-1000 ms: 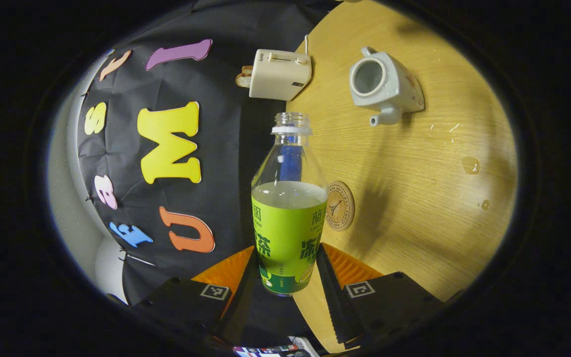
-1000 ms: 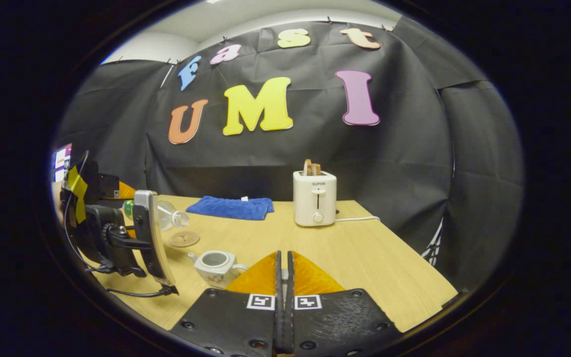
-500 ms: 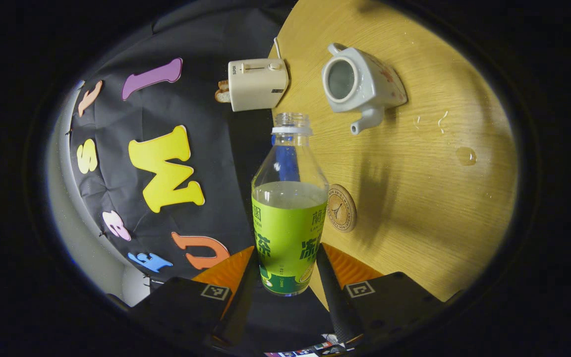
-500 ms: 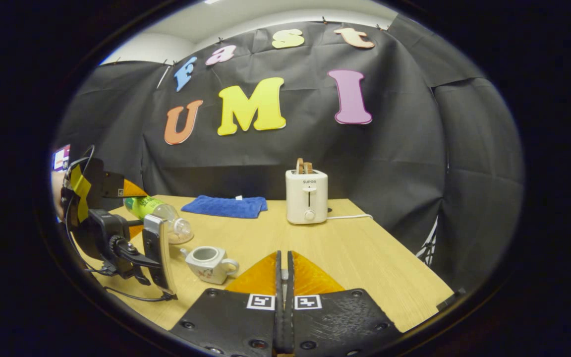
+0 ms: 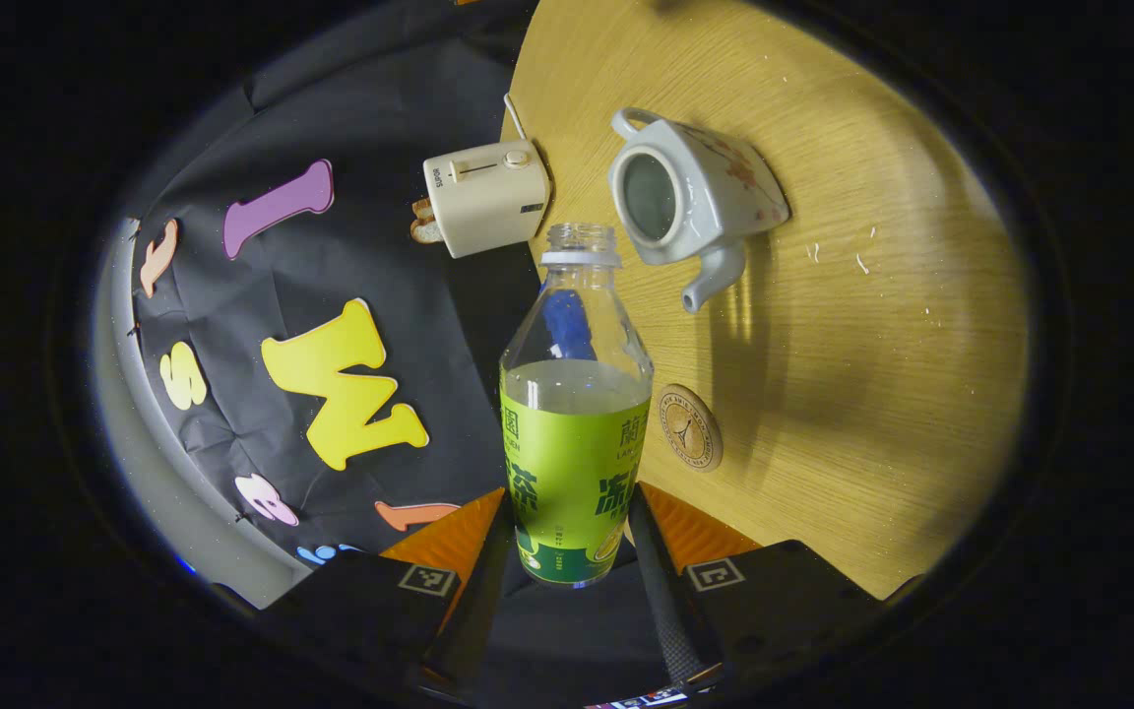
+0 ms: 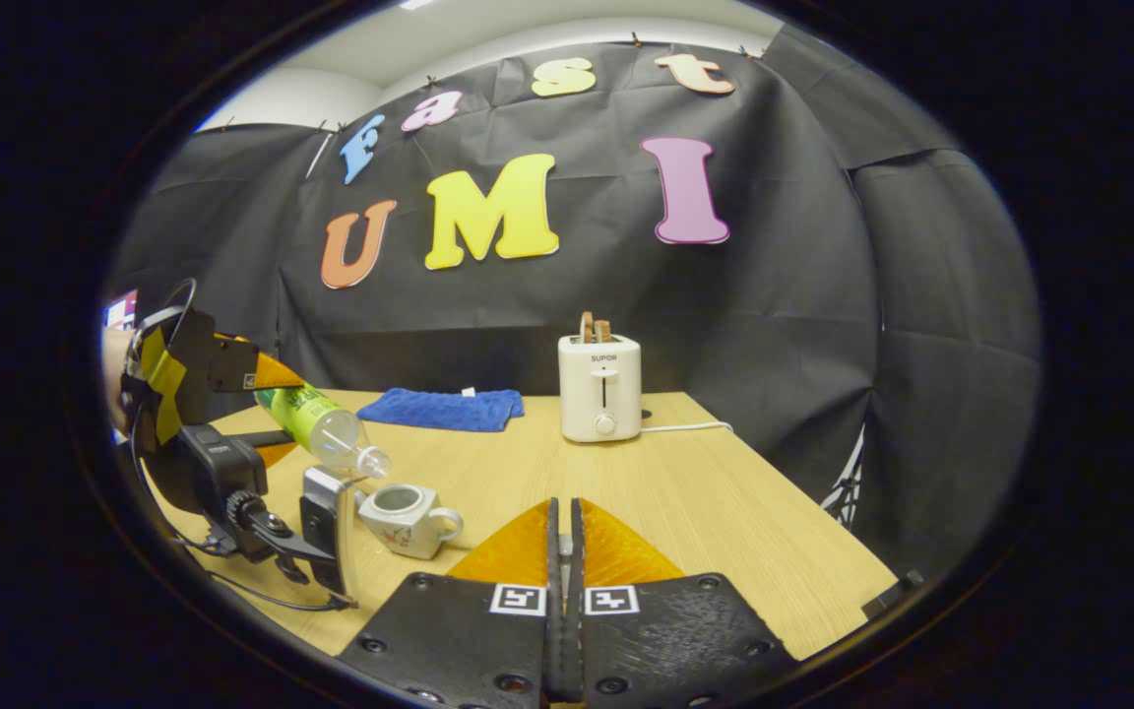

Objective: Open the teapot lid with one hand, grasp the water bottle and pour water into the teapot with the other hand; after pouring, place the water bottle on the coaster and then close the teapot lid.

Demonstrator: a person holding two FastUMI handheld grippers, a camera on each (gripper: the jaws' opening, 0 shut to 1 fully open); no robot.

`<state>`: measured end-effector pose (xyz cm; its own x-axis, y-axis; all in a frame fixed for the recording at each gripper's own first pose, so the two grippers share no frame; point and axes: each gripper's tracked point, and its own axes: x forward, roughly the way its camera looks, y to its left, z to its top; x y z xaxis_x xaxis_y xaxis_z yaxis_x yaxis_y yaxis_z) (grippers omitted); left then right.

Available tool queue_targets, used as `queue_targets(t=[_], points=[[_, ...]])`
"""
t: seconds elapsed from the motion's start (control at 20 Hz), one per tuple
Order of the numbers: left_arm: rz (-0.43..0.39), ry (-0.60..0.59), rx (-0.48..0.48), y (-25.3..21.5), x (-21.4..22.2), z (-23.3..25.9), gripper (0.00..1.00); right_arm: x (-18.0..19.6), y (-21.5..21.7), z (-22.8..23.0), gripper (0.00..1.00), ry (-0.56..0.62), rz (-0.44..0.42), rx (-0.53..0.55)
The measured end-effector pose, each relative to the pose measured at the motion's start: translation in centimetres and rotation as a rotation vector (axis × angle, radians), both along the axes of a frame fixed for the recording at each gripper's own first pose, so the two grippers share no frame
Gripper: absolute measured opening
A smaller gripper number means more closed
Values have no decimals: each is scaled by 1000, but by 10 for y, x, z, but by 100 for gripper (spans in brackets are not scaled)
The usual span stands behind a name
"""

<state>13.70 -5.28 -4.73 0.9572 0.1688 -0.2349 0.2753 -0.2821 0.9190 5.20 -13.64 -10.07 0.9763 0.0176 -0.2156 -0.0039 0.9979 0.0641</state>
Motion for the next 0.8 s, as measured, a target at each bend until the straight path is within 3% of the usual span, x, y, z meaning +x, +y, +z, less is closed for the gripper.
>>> queue_targets(t=[0.8], points=[[-5,-45,200,-6,3,24,70,-1,-2,-5,0,2,9,5]])
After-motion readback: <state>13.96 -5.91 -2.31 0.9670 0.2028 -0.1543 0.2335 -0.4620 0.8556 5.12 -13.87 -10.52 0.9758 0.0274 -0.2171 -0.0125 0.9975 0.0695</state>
